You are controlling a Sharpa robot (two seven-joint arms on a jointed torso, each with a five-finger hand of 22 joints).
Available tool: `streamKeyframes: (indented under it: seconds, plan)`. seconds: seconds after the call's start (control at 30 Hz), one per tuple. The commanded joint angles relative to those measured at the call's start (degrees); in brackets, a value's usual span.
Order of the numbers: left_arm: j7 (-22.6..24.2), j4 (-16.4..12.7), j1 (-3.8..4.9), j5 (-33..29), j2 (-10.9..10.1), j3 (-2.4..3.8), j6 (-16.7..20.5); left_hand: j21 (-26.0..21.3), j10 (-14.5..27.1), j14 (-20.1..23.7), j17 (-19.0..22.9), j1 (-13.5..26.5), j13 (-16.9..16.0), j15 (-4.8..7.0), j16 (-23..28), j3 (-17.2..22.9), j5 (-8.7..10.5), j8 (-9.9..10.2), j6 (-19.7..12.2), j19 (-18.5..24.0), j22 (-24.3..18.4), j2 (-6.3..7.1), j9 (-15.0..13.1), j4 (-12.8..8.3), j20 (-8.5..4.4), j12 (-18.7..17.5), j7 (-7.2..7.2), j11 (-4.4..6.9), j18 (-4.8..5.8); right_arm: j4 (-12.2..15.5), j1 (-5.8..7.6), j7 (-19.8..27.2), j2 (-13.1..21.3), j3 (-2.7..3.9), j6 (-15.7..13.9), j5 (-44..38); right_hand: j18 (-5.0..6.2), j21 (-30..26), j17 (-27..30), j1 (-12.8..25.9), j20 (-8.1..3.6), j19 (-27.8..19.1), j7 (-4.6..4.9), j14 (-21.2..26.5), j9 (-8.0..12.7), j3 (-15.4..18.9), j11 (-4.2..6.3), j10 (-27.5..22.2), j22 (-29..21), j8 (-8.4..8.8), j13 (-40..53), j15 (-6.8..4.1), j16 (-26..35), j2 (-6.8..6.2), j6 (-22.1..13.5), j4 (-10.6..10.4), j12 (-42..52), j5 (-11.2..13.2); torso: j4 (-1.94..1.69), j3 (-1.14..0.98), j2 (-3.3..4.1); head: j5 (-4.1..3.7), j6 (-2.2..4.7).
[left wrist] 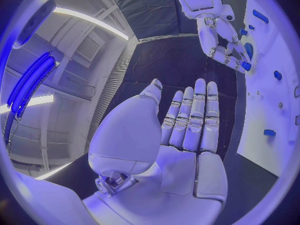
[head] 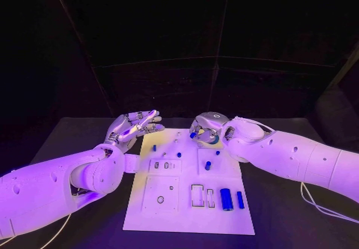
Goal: Assemble the parts on the task board
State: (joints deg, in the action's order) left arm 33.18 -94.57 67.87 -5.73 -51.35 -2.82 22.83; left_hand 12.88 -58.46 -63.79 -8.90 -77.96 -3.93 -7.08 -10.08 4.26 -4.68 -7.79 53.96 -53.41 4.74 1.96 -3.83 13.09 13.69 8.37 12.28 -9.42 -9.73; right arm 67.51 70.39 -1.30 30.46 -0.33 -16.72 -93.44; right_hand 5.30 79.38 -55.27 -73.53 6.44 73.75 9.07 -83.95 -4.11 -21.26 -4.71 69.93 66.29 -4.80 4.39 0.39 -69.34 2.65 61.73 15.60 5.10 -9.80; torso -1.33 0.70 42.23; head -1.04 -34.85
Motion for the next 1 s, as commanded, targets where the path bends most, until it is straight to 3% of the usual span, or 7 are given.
streamKeyframes:
  seconds: [0.03, 0.27, 0.4, 0.53, 1.0]
  plan:
    - [0.2, 0.0, 0.1, 0.5, 0.1, 0.05, -1.0, -0.4, 0.0, 0.5, 0.0, -0.7, 0.1, -0.03, 0.5, 0.0, 0.15, 0.3, 0.4, -0.4, -0.1, -0.14, 0.1, -0.6, -0.1, -0.4, 0.13, -0.19, -0.82, -1.5, 0.12, 0.0, -1.3, 0.03, -3.8, 0.5, -0.37, 0.4, 0.0, -0.1, -0.1, 0.4, 0.11, -1.1, 0.0, -0.2, -0.14, 0.0, 0.1, 0.06, -0.1, -0.33, -0.3, -0.05, 0.3, 0.0, -0.1, 0.4, 0.0, -0.03, 0.09, 0.15, 0.16]
    - [0.2, -0.1, 0.25, 0.5, -0.1, 0.05, -1.4, -0.5, 0.0, 0.6, 0.0, -0.7, 0.1, -0.06, 0.6, 0.0, 0.14, 0.3, 0.4, -0.4, -0.2, -0.19, 0.1, -0.7, -0.08, -0.4, 0.13, -0.2, -0.81, -5.1, 0.4, 0.2, -4.9, 0.04, -3.5, 0.7, -0.4, 0.5, -0.3, 0.2, -0.04, 0.4, 0.25, -1.1, 0.1, -0.6, -0.25, -0.2, 0.3, 0.34, -0.2, -0.22, -0.6, -0.3, 0.1, -0.2, -0.4, 0.5, 0.15, -0.01, 0.25, 0.23, 0.25]
    - [0.2, -0.1, 0.32, 0.5, 0.1, 0.05, -1.8, -0.5, 0.0, 0.6, 0.0, -0.7, 0.1, -0.05, 0.6, 0.0, 0.14, 0.3, 0.4, -0.4, -0.2, -0.19, 0.1, -0.7, -0.08, -0.4, 0.13, -0.2, -0.81, -7.2, 0.5, 0.4, -7.1, 0.04, -3.3, 0.8, -0.41, 0.6, -0.4, 0.3, -0.02, 0.4, 0.27, -1.1, 0.1, -0.6, -0.3, -0.2, 0.3, 0.39, -0.2, -0.2, -0.7, -0.32, 0.1, -0.3, -0.4, 0.6, -0.04, -0.03, 0.27, 0.23, 0.03]
    - [0.2, -0.3, 0.5, 0.5, 0.1, 0.05, -1.9, -0.5, 0.0, 0.6, 0.0, -0.7, 0.1, -0.05, 0.6, 0.0, 0.14, 0.3, 0.4, -0.4, -0.2, -0.19, 0.1, -0.7, -0.08, -0.4, 0.13, -0.2, -0.81, -8.3, 0.53, 0.3, -8.2, 0.04, -3.2, 0.8, -0.41, 0.6, -0.4, 0.3, -0.02, 0.4, 0.27, -1.1, 0.1, -0.6, -0.3, -0.2, 0.3, 0.39, -0.2, -0.2, -0.7, -0.32, 0.1, -0.3, -0.4, 0.6, 0.1, 0.03, 0.39, 0.39, 0.17]
    - [0.1, -0.4, 0.88, 0.5, 0.3, 0.05, -2.0, -0.5, 0.0, 0.6, 0.0, -0.7, 0.1, -0.05, 0.6, 0.0, 0.14, 0.3, 0.4, -0.4, -0.2, -0.19, 0.1, -0.7, -0.08, -0.4, 0.13, -0.2, -0.81, -11.8, 0.59, 0.1, -11.0, 0.04, -0.5, 0.8, -0.43, 0.7, -0.6, 0.5, 0.04, 0.4, 0.33, -1.1, 0.1, -0.9, -0.36, -0.3, 0.5, 0.53, -0.2, -0.13, -0.9, -0.4, 0.0, -0.5, -0.6, 0.7, -0.01, 0.07, 0.65, 0.65, -0.1]
